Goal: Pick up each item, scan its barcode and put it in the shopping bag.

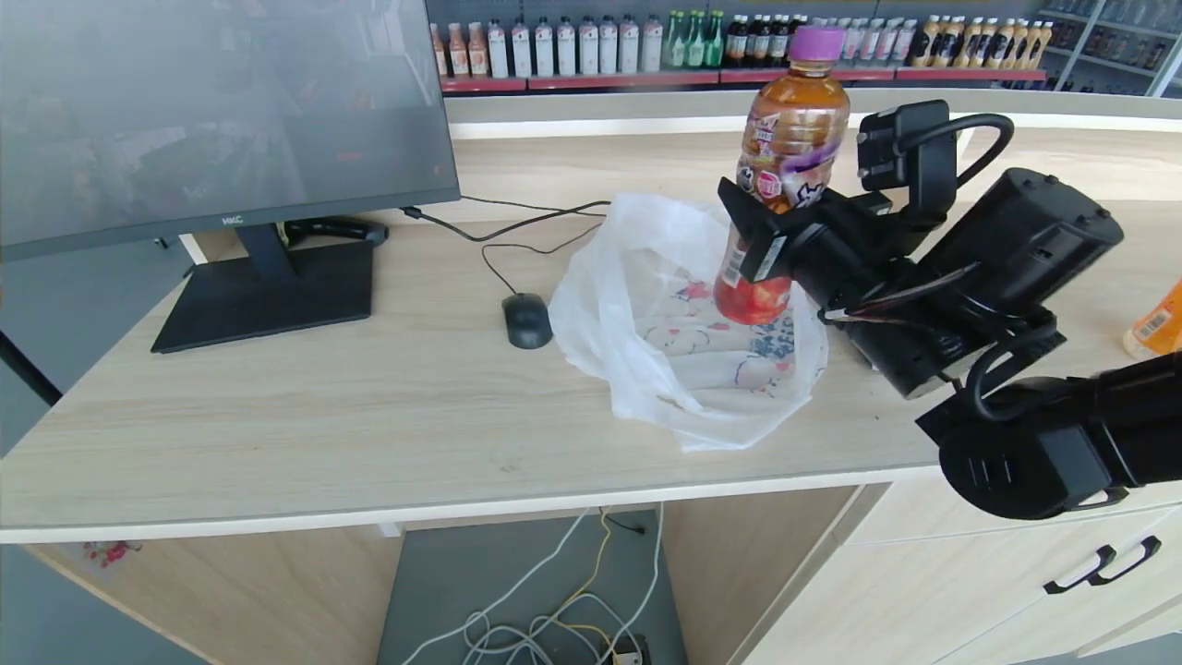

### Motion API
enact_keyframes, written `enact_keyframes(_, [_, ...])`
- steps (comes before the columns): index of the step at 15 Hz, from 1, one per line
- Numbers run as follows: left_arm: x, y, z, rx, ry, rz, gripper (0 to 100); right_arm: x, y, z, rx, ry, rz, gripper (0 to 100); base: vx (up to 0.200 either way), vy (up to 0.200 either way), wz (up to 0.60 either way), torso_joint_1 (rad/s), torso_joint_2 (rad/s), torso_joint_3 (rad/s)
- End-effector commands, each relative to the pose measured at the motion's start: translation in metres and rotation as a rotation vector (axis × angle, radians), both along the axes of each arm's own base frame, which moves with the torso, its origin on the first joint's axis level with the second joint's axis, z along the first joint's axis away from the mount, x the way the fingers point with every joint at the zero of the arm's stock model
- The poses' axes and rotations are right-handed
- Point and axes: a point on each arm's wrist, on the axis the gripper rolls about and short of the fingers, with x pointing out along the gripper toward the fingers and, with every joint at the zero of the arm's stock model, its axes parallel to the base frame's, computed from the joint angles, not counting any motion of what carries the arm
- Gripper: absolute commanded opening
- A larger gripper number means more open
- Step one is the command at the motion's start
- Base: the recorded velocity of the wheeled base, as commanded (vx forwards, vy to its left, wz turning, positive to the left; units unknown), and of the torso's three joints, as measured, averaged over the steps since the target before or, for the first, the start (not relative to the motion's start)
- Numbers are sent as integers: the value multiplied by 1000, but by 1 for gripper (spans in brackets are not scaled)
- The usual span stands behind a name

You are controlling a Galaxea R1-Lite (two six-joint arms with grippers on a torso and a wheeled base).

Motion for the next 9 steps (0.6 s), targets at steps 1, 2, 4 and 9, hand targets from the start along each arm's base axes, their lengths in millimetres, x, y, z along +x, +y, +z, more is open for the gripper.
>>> enact_keyframes(1, [0, 0, 0, 0, 0, 2, 100, 31, 17, -19, -16, 24, 3, 0, 0, 0, 0, 0, 0, 0])
enact_keyframes(2, [0, 0, 0, 0, 0, 1, 100, 38, 21, -21, -14, 20, 5, 0, 0, 0, 0, 0, 0, 0])
enact_keyframes(4, [0, 0, 0, 0, 0, 2, 100, 59, 33, -27, -5, 3, 5, 0, 0, 0, 0, 0, 0, 0])
enact_keyframes(9, [0, 0, 0, 0, 0, 2, 100, 85, 48, -41, -1, 4, 7, 0, 0, 0, 0, 0, 0, 0])
